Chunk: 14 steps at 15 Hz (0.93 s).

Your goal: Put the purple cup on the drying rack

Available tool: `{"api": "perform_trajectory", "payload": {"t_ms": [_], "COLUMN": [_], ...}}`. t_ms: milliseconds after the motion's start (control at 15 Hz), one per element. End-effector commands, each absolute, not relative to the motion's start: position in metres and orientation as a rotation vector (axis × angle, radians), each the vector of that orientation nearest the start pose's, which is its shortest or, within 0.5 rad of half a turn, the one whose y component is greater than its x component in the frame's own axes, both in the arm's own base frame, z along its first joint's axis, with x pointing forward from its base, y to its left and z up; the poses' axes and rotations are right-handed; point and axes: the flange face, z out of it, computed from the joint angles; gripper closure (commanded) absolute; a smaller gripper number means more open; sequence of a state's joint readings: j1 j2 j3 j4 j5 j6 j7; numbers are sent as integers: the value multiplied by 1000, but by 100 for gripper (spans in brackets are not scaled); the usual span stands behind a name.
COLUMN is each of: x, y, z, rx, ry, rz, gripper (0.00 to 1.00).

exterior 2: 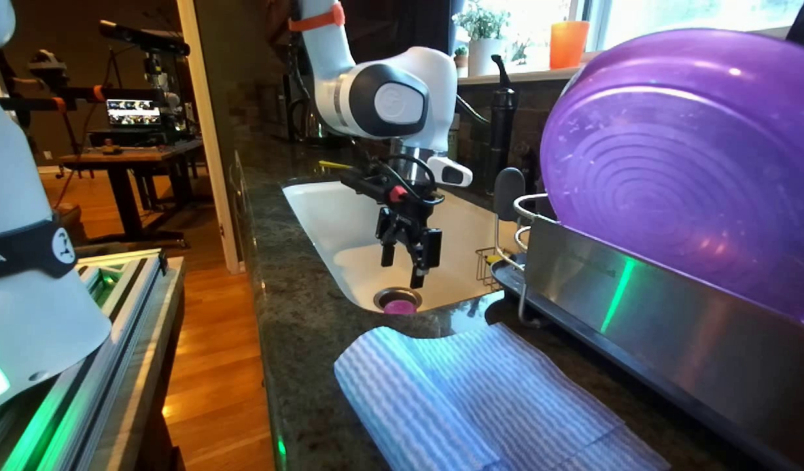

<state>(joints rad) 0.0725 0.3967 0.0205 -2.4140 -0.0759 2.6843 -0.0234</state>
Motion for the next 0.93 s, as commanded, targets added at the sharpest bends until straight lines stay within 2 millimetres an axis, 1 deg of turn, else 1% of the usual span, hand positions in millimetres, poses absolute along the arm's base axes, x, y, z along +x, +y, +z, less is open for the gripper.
{"api": "perform_trajectory", "payload": {"t_ms": [0, 200, 333, 467, 600, 867], "x": [479, 488, 490, 490, 489, 487], "y": [58, 61, 63, 66, 71, 72], "z": [101, 84, 71, 61, 54, 49], "rx": [-3174, -3170, -3151, -3132, -3121, -3130], "ry": [-291, -290, -285, -276, -265, -204], "rz": [131, 38, 32, 61, 94, 148], "gripper": [0, 0, 0, 0, 0, 0]}}
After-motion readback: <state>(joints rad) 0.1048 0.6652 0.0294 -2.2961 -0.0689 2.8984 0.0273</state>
